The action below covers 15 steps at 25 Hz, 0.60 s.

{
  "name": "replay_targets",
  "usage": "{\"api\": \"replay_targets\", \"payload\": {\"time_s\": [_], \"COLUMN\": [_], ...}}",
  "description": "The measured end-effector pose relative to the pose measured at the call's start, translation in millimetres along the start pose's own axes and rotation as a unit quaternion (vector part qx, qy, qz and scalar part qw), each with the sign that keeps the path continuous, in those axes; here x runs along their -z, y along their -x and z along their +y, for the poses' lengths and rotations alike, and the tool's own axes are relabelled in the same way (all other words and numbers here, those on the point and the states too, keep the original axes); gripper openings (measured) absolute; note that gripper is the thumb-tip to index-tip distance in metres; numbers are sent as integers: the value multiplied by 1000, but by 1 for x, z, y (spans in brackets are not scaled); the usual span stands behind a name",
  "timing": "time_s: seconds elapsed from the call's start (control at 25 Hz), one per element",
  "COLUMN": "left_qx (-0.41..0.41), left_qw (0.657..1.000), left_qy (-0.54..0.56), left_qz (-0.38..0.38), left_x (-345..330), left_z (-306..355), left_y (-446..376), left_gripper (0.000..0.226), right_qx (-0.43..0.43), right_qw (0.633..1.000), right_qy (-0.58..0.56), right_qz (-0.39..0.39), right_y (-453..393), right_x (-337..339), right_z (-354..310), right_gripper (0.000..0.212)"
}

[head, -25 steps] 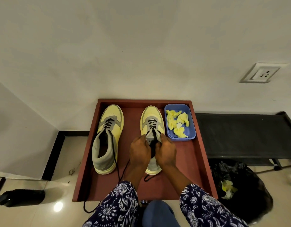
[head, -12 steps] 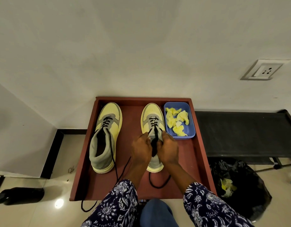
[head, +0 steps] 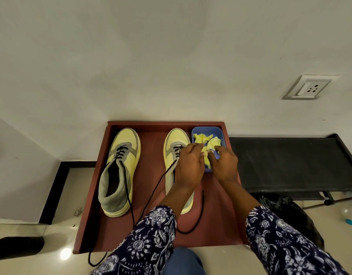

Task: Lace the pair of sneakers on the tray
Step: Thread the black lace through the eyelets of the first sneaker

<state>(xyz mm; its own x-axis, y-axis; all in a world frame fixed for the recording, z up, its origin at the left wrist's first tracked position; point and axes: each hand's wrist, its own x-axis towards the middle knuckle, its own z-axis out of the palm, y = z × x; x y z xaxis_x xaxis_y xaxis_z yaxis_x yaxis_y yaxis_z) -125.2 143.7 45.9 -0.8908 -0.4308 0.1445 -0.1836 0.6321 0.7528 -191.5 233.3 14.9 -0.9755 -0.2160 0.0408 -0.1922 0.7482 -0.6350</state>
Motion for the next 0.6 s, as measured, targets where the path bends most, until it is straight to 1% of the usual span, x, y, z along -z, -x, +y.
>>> {"api": "replay_targets", "payload": {"time_s": [0.12, 0.32, 0.44, 0.6], "left_qx": [-8, 31, 56, 70], "left_qw": [999, 986, 977, 973], "left_qy": [-22, -77, -90, -98], "left_qz": [-42, -146, -185, -198], "left_x": [-15, -39, -52, -62], "left_z": [10, 7, 0, -11], "left_y": [-11, -25, -30, -31], "left_gripper": [34, 41, 46, 42], "right_qx": [-8, -3, 17, -9], "right_qw": [999, 990, 979, 980], "right_qy": [29, 76, 98, 91], "right_qz": [-10, -123, -178, -177], "right_y": [-15, -29, -33, -37], "right_x": [7, 1, -6, -19], "right_z": [14, 29, 32, 36], "right_gripper": [35, 41, 40, 35]}}
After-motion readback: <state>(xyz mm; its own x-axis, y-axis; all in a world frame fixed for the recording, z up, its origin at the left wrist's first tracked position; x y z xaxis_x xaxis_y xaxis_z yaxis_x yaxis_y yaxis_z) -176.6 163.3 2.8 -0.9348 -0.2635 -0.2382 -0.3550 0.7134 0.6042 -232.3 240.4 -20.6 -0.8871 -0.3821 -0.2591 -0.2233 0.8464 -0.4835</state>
